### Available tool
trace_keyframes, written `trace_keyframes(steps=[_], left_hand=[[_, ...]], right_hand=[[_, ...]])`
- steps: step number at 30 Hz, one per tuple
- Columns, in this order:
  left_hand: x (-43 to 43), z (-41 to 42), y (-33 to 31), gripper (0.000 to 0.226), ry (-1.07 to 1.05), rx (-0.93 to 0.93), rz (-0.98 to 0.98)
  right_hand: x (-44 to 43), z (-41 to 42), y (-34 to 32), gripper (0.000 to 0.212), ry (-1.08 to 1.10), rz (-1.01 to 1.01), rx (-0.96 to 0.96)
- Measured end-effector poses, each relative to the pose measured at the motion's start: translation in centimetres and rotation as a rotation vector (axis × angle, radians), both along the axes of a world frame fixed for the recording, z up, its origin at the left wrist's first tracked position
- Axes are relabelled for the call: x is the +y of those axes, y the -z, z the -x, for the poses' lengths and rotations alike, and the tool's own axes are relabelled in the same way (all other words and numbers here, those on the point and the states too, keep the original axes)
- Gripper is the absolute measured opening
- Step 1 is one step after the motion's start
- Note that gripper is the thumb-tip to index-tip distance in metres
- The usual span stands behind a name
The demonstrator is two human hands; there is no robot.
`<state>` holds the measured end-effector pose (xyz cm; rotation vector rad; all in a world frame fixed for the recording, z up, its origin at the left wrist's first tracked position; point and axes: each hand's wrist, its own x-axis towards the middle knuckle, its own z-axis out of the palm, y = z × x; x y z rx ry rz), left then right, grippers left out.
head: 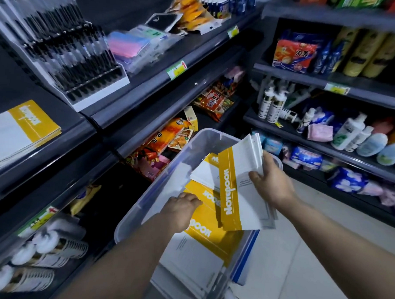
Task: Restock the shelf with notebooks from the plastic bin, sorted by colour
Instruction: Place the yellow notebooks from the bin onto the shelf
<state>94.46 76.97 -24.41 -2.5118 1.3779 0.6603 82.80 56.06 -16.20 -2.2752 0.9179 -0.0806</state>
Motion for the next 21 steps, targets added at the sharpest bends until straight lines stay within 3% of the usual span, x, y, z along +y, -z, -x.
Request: trace_keyframes(steps=[7,14,21], left_hand=[[1.1,-0.4,0.2,0.049,0.104,-0.03,-0.064],[1.4,0.3,0.1,0.072,0.155,-0.048,-0.052],[1.6,0.6,-0.8,0.042,0.278,-0.115,-0.149]], right_hand=[[-0.4,-0.4,0.9,0.066,0.009,-0.056,0.043],[0.0,-0.9,1.1,0.066,-0.057,-0.007,0.043],[0.6,-0.7,1.6,0.066,-0.093,-0.07,0.011]])
